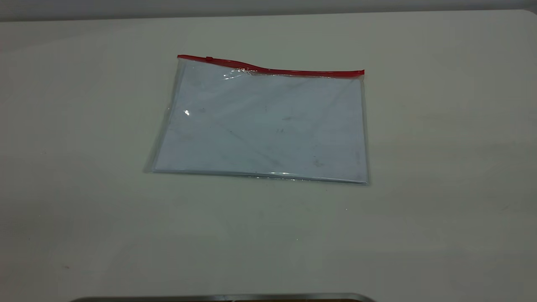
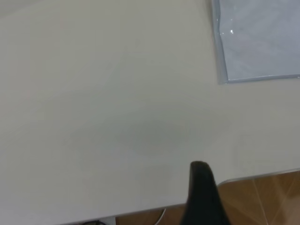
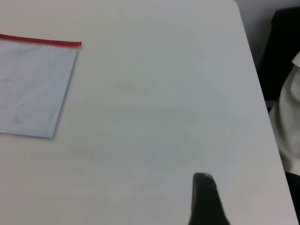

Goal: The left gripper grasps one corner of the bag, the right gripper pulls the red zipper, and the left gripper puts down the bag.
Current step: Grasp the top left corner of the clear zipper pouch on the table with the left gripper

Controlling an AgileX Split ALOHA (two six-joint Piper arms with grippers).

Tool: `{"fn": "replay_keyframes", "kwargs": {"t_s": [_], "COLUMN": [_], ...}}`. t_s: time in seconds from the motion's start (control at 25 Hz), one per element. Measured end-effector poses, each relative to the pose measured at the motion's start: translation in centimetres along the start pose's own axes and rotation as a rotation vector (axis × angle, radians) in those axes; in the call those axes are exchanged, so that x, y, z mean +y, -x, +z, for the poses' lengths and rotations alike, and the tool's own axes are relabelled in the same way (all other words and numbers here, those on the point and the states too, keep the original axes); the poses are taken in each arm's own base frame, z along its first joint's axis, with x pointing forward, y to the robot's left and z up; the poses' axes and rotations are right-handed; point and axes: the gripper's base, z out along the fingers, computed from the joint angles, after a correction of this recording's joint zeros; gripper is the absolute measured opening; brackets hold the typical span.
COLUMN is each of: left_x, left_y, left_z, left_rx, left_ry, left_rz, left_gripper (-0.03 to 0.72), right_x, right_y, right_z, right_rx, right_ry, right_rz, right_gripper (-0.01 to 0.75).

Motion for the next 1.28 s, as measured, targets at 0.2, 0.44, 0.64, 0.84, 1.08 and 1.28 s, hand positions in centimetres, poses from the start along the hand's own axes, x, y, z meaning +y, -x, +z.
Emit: {"fn": "replay_keyframes", "kwargs": {"t_s": [0.2,0.44,0.64,0.84,1.08,1.28], "left_x": [0.1,0.9,1.6,1.7,1.7,1.8], "left_y": [1.5,8.0,13.4,17.0,19.0,20.0], "left_z": [-0.6,0.0,5.4,12.5,20.7,27.2], "left_rx": [-0.006,0.077,0.168,0.242,0.304,0.354], "left_ry": [0.002,0.002,-0.022,-0.11,-0.218,-0.283], "left_rz": [-0.076,-0.18,-0.219,-0.254,-0.197,-0.153], "left_gripper": [0.584,0.584,0.584,0.584,0.584,0.584], "right_x": [0.3,0.1,-0.3,-0.3,-0.5,-0.7], "right_y": [0.1,2.9,7.1,9.6,10.2,9.5], "right_z": [0.0,0.8,3.9,9.2,15.7,20.4], "right_rx": [-0.011,0.06,0.107,0.173,0.254,0.311], "right_ry": [0.032,0.041,0.05,0.081,0.096,0.098], "right_rz": [0.06,0.108,0.131,0.194,0.152,0.066], "right_gripper": [0.511,0.511,0.511,0.511,0.511,0.511]}}
